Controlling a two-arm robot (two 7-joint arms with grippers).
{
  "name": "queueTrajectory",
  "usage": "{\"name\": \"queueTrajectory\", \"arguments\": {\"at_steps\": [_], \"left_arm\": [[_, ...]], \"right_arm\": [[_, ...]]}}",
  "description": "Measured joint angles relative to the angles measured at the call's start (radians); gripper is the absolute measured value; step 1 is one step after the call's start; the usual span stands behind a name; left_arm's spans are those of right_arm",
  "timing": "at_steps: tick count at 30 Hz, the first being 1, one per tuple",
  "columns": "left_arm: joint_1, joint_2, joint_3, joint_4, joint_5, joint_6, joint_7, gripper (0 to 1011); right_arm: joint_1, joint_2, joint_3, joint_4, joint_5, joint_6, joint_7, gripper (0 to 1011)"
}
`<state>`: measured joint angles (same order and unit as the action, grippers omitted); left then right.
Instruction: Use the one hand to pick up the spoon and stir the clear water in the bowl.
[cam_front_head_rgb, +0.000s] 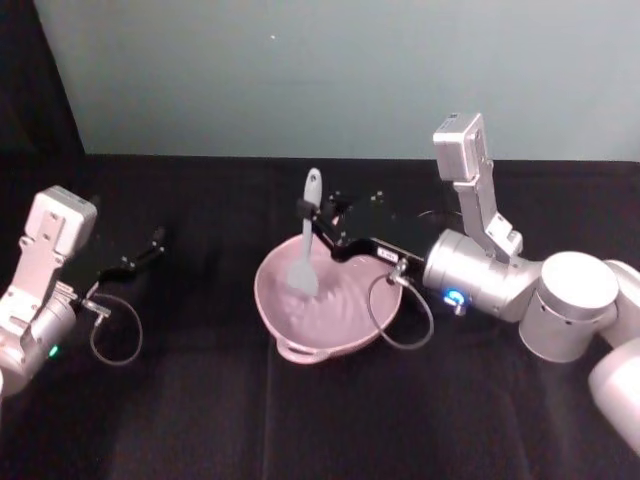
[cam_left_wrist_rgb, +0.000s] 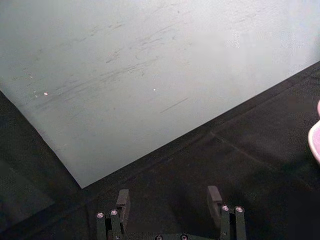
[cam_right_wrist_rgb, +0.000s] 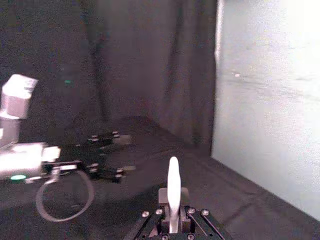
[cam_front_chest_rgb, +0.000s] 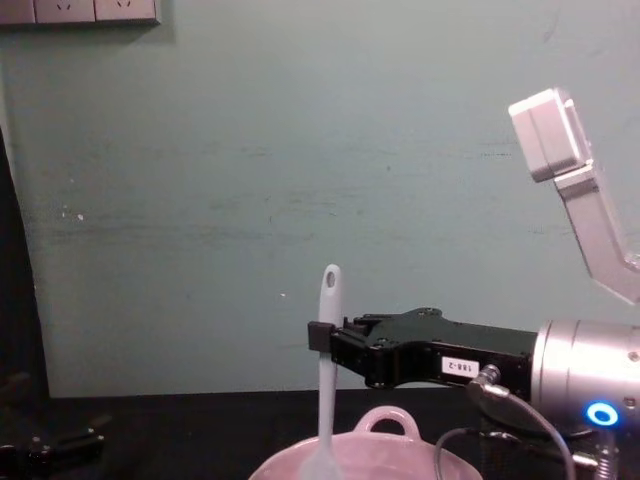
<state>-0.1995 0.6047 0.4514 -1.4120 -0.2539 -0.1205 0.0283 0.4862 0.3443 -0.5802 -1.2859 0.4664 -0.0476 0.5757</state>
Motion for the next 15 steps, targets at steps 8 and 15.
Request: {"name": "queueTrajectory", "arguments": {"at_steps": [8, 15], "left_arm": [[0.000, 0.000, 0.000, 0.000, 0.000, 0.000, 0.000, 1011], [0.000, 0.000, 0.000, 0.000, 0.000, 0.000, 0.000, 1011]], "right_arm": [[0.009, -0.018, 0.033, 0.032, -0.049, -0.023, -0.062, 118], [-0.020, 0.021, 0.066, -0.019, -0.066, -0.005, -0.071, 118]]}}
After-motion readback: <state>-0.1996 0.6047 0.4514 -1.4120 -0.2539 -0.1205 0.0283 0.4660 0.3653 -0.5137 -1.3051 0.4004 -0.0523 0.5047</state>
